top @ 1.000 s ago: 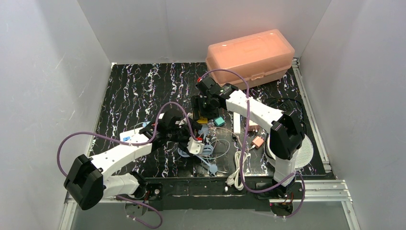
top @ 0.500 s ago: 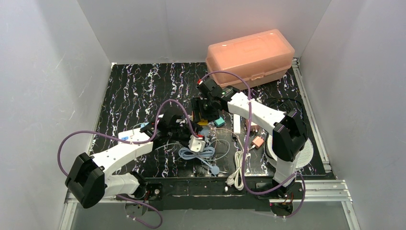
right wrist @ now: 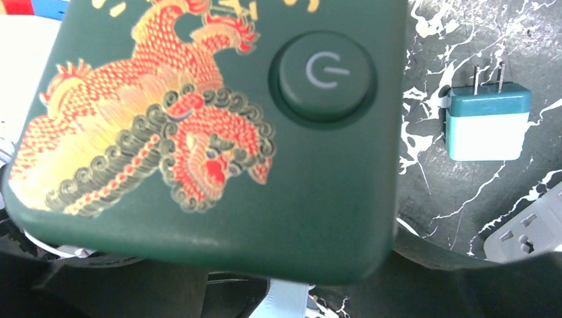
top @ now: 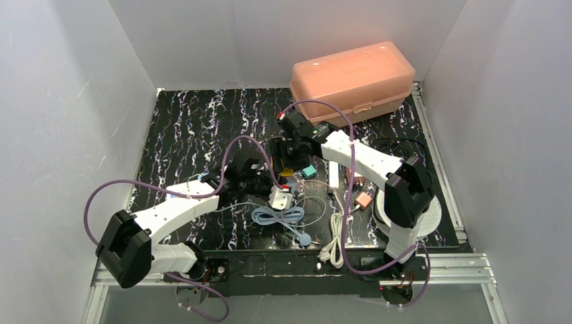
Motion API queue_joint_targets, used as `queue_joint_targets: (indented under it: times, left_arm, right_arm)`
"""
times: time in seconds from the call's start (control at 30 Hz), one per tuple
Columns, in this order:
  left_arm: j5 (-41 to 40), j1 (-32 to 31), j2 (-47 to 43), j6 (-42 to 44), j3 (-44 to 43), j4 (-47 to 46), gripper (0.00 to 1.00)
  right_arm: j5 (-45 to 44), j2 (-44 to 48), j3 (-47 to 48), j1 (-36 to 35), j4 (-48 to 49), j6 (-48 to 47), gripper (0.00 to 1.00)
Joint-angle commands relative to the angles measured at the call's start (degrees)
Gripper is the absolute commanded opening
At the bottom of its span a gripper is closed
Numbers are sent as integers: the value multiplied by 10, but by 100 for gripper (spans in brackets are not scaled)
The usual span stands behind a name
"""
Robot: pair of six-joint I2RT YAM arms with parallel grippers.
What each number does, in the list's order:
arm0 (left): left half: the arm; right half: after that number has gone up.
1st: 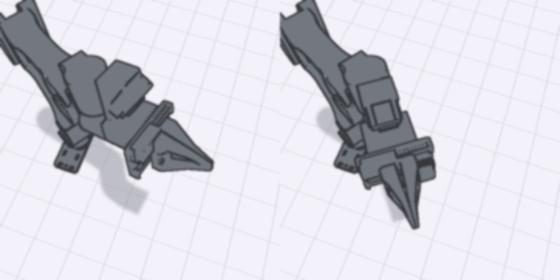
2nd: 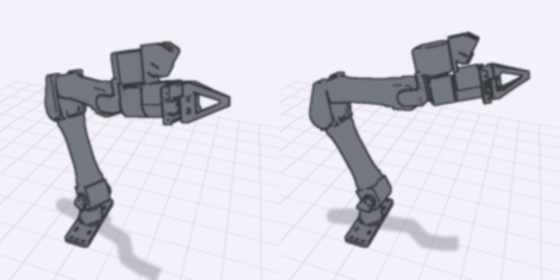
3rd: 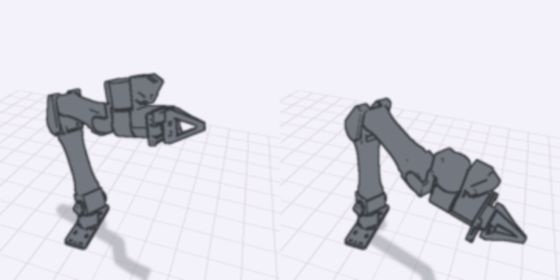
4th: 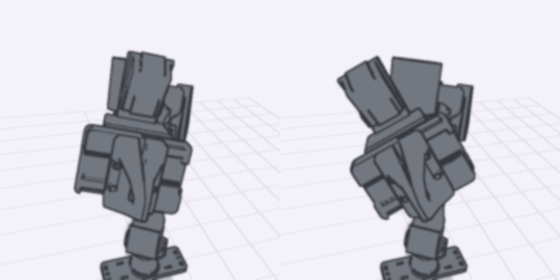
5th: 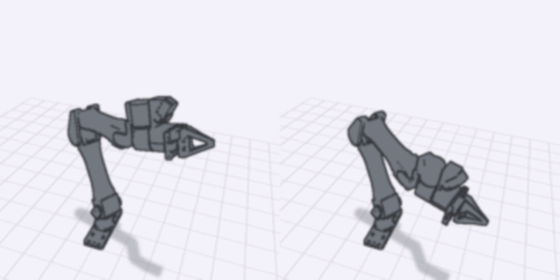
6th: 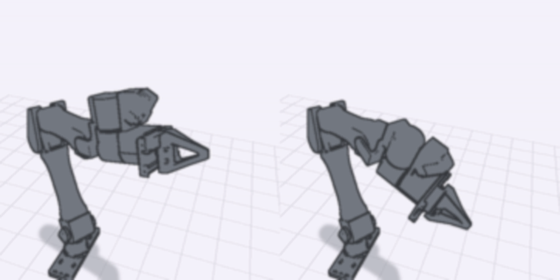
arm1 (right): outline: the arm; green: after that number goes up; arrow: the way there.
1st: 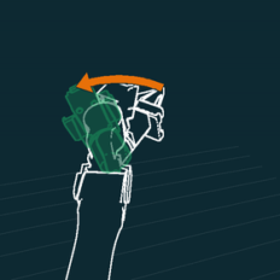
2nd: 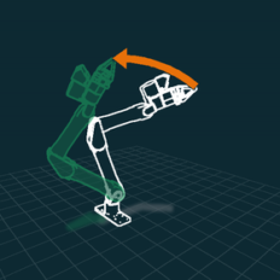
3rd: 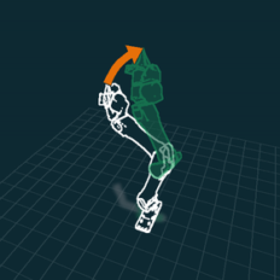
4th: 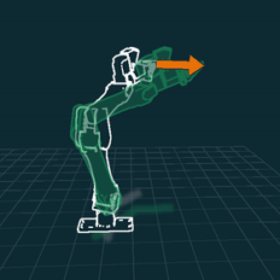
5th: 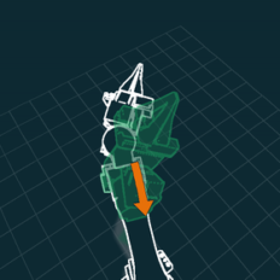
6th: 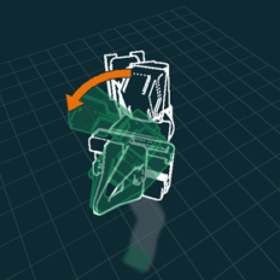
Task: Pull the plug off the socket
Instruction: Remove the plug from the socket.
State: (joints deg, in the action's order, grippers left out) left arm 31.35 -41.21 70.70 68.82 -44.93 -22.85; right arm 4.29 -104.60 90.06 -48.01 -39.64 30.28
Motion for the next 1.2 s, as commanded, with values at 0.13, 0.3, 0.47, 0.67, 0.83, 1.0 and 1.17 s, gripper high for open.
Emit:
queue_joint_targets:
  times: [0.13,0.3,0.47,0.67,0.83,1.0,1.17]
  left_arm:
    - [4,1,-34,-5,-37,58,0]
    - [31,1,-73,2,-37,142,0]
    - [60,0,-95,6,-33,211,0]
    - [72,1,-104,20,-10,219,0]
    - [69,-4,-111,49,15,223,0]
    - [81,-4,-116,69,24,245,0]
    - [99,-4,-115,88,31,257,0]
  right_arm:
    - [92,50,20,-14,36,-7,1]
    - [85,42,37,-3,24,-46,1]
    - [80,44,57,15,28,-60,1]
    - [81,37,67,17,34,-64,1]
    - [105,14,72,41,62,-47,1]
    - [110,-6,107,56,65,-68,1]
    - [125,-20,140,57,63,-106,1]
